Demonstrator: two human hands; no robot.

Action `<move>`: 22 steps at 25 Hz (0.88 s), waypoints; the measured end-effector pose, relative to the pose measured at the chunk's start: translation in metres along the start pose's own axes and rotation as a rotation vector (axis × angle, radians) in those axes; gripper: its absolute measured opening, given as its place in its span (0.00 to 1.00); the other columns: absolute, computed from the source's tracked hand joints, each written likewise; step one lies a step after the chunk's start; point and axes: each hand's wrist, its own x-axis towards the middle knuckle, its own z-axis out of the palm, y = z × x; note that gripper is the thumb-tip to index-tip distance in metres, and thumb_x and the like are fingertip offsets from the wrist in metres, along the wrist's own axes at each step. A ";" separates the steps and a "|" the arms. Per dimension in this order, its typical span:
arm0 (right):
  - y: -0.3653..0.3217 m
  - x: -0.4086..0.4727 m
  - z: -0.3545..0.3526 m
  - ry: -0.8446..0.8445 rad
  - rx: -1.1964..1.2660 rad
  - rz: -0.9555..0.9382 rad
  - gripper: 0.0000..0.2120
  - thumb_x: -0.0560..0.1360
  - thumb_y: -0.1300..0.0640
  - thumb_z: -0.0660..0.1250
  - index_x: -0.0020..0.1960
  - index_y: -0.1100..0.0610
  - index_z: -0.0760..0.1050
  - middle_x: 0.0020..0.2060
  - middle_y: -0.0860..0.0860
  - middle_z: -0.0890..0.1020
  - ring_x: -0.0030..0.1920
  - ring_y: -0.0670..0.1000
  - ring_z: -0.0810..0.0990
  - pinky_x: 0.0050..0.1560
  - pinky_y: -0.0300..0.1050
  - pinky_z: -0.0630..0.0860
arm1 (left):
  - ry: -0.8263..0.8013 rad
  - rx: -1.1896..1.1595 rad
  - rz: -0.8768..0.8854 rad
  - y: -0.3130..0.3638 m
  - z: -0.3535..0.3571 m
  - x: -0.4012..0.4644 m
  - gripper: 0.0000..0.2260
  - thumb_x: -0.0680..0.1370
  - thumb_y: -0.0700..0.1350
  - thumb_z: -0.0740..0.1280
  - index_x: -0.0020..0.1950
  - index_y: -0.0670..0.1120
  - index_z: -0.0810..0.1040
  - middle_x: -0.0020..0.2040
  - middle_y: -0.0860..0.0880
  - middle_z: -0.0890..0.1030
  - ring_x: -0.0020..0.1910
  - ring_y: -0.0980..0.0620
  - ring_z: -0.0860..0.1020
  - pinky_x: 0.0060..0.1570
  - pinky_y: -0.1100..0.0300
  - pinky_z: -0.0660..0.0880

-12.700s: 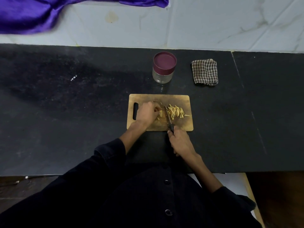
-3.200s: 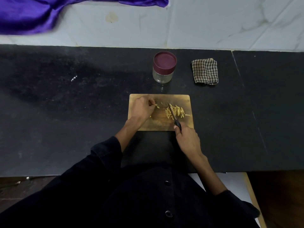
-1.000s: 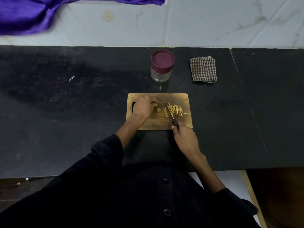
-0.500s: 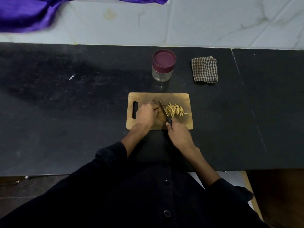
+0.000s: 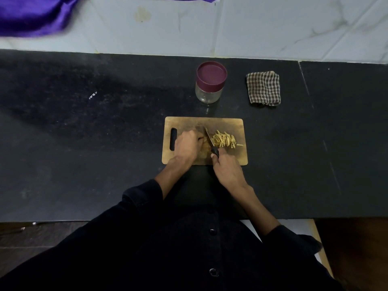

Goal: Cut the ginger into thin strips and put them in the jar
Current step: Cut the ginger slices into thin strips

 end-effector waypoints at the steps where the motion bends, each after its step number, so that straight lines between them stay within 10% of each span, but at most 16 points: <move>1: 0.000 0.000 0.000 -0.004 -0.003 -0.002 0.13 0.84 0.53 0.56 0.63 0.59 0.70 0.49 0.56 0.81 0.50 0.56 0.81 0.42 0.46 0.70 | -0.001 0.002 0.002 0.000 0.000 0.000 0.07 0.79 0.43 0.65 0.51 0.47 0.83 0.49 0.48 0.83 0.47 0.50 0.80 0.49 0.50 0.79; 22: -0.006 0.006 0.003 -0.031 -0.014 0.006 0.13 0.84 0.53 0.56 0.61 0.61 0.71 0.47 0.57 0.82 0.47 0.57 0.82 0.47 0.57 0.80 | 0.025 0.032 0.057 -0.005 0.002 -0.002 0.09 0.79 0.42 0.65 0.55 0.47 0.83 0.54 0.49 0.82 0.51 0.49 0.80 0.51 0.52 0.77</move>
